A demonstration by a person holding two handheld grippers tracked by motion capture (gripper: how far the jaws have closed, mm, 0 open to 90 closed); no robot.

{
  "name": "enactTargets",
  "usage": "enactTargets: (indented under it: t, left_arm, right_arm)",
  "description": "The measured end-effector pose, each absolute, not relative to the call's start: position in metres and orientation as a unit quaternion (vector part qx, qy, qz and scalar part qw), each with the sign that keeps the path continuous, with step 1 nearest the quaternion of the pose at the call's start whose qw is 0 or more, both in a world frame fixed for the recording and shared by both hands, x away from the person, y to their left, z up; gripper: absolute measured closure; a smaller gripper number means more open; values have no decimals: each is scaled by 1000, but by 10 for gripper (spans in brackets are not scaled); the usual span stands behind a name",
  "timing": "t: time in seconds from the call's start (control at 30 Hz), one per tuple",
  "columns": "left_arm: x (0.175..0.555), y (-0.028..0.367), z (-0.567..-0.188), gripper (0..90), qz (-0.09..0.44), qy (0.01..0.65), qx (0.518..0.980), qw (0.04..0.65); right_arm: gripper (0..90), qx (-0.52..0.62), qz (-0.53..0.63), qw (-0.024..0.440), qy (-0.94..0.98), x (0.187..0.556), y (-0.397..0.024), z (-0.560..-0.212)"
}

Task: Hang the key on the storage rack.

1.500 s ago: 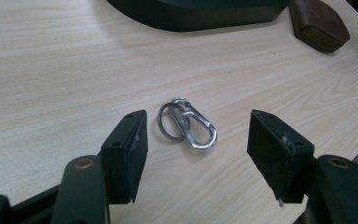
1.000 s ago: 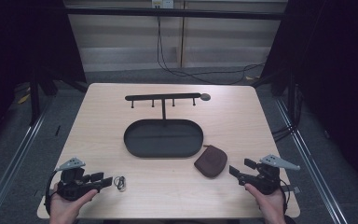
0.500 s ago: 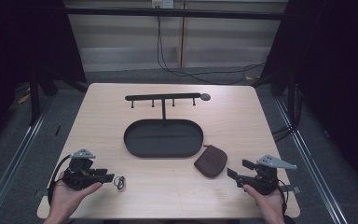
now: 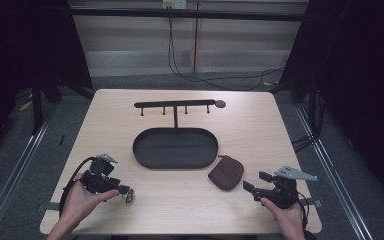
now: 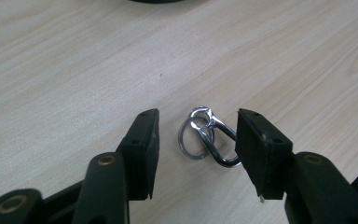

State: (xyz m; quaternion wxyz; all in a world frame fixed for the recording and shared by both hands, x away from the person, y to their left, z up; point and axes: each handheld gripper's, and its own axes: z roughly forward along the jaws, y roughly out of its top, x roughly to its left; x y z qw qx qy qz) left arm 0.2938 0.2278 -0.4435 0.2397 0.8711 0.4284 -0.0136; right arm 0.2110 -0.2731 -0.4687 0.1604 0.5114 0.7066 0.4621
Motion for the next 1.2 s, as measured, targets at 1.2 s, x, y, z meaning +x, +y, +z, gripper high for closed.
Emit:
enactTargets:
  t: [1.2]
  left_arm:
    - [303,217,-468,718,-78,398,892,199]
  right_arm:
    - [213,505,445,147,725,213,-269,-472]
